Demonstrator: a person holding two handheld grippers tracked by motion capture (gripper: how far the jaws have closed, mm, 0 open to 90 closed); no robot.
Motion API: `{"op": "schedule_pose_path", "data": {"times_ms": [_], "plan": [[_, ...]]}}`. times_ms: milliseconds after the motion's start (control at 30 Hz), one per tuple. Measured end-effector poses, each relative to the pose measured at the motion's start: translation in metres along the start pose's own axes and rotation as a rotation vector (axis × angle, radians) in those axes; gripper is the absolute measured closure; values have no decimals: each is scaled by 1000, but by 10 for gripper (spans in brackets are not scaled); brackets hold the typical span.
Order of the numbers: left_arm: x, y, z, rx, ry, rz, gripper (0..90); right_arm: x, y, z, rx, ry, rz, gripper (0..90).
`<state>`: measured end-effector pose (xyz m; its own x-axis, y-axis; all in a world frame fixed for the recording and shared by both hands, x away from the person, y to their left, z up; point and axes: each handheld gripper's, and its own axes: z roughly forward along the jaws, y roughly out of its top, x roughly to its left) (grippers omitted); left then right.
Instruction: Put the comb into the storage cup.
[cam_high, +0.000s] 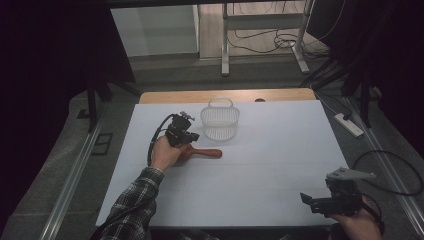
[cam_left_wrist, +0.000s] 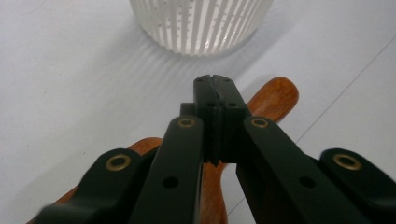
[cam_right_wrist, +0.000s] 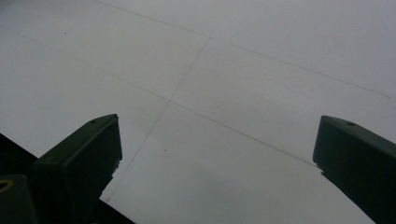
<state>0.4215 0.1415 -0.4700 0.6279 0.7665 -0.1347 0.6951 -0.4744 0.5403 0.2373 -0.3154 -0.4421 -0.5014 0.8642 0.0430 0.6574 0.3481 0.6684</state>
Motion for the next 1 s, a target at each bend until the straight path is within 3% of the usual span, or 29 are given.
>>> {"op": "schedule_pose_path", "data": {"times_ms": [300, 767, 1000], "plan": [[5, -4, 10, 21, 17, -33, 892, 0, 0, 0, 0, 2, -3, 16], [23, -6, 21, 62, 60, -108, 892, 0, 0, 0, 3, 1, -3, 19], [19, -5, 25, 84, 69, -85, 893, 0, 0, 0, 4, 0, -5, 20]]}}
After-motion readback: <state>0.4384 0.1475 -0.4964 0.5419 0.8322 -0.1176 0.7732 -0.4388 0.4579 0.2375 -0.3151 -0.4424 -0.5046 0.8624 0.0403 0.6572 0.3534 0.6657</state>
